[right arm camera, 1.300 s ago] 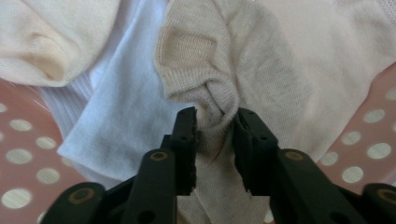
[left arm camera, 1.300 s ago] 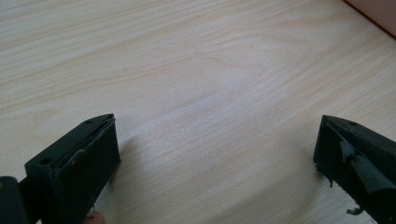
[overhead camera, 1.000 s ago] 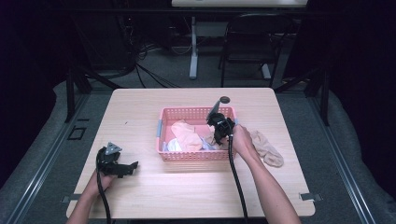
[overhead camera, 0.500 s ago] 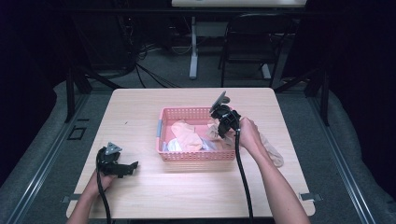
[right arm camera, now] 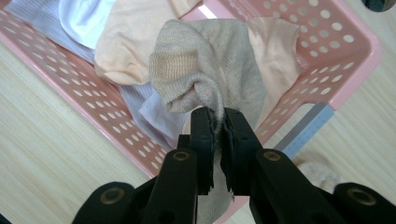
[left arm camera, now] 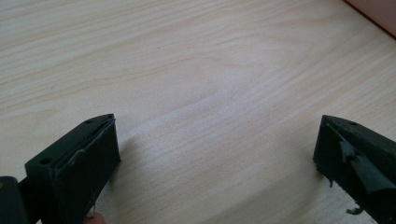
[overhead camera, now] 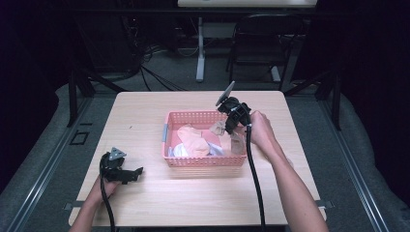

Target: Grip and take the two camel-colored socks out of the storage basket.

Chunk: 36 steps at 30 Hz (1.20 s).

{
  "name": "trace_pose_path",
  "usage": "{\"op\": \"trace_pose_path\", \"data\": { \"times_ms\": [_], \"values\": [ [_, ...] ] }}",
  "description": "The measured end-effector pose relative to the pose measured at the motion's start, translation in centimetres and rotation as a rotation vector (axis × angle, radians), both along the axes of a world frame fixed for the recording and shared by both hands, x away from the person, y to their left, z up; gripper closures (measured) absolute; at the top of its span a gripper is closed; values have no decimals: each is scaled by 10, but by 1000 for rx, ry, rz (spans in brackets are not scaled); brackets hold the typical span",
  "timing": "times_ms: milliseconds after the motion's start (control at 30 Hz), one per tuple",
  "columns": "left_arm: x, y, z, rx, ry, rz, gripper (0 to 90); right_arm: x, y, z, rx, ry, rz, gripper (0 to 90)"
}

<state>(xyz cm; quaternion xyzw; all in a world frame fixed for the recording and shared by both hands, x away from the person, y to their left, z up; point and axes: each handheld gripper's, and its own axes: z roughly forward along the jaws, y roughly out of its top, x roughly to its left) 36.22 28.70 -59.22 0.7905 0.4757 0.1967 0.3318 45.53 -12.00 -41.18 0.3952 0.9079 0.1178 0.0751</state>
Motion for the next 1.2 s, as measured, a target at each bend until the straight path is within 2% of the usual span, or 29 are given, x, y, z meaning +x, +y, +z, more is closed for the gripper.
{"op": "trace_pose_path", "data": {
  "times_ms": [333, 533, 733, 933, 1067, 1200],
  "values": [
    [0, 0, 0, 1, 0, 1, 0, -2, -1, 22, -2, -26, 30, 836],
    [0, 0, 0, 1, 0, 1, 0, -8, -11, 32, -6, -44, 14, 836],
    [-1, 0, 0, 1, 2, 2, 0, -15, -33, 45, -13, -62, -29, 836],
    [-1, 0, 0, 3, 1, -1, 0, -23, -69, 57, -6, -81, -95, 836],
    [-1, 0, 0, 3, -1, -2, 0, -25, -92, 59, -7, -78, -131, 835],
    [-1, 0, 0, 3, -1, -1, 0, -26, -114, 54, -9, -74, -170, 835]
  ]
}}
